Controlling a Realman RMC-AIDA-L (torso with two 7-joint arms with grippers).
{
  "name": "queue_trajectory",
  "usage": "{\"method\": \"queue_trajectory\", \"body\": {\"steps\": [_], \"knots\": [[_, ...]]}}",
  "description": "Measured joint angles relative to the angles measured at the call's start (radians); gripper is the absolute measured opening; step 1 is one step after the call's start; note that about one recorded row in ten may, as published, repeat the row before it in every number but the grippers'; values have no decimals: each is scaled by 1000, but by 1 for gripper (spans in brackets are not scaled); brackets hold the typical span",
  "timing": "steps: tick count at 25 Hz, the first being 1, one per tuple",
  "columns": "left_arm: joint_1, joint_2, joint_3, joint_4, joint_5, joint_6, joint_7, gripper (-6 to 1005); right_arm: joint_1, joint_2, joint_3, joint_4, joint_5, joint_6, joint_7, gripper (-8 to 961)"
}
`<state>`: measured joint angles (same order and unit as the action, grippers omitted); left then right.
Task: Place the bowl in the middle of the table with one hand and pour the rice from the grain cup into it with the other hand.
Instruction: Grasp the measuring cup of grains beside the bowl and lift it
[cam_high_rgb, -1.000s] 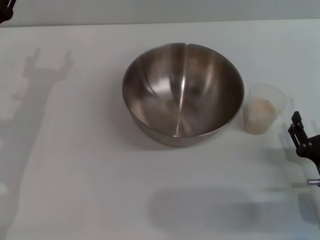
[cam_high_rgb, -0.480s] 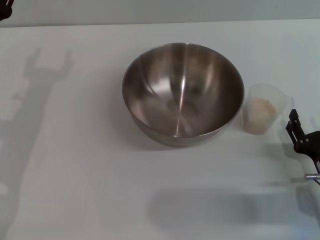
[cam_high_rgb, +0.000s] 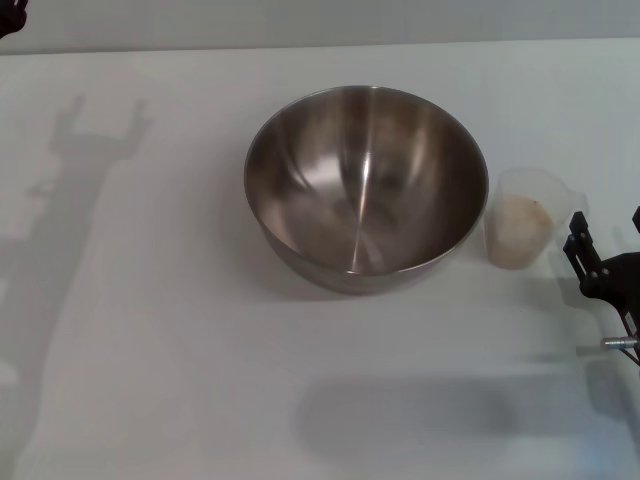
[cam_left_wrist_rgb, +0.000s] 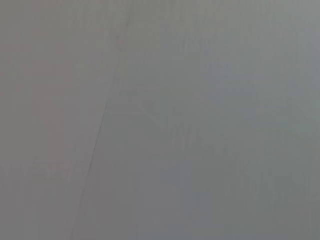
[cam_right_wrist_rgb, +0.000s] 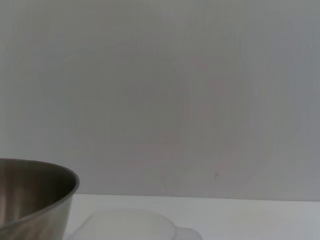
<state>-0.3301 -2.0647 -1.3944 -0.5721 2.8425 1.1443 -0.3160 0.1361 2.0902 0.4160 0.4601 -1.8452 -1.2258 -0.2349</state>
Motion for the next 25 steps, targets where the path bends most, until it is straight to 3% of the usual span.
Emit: {"method": "queue_trajectory", "body": {"steps": [25], "knots": [[-9, 2, -8, 0, -7, 0, 0, 870, 60, -3, 4, -23, 26, 35, 0, 713]]}}
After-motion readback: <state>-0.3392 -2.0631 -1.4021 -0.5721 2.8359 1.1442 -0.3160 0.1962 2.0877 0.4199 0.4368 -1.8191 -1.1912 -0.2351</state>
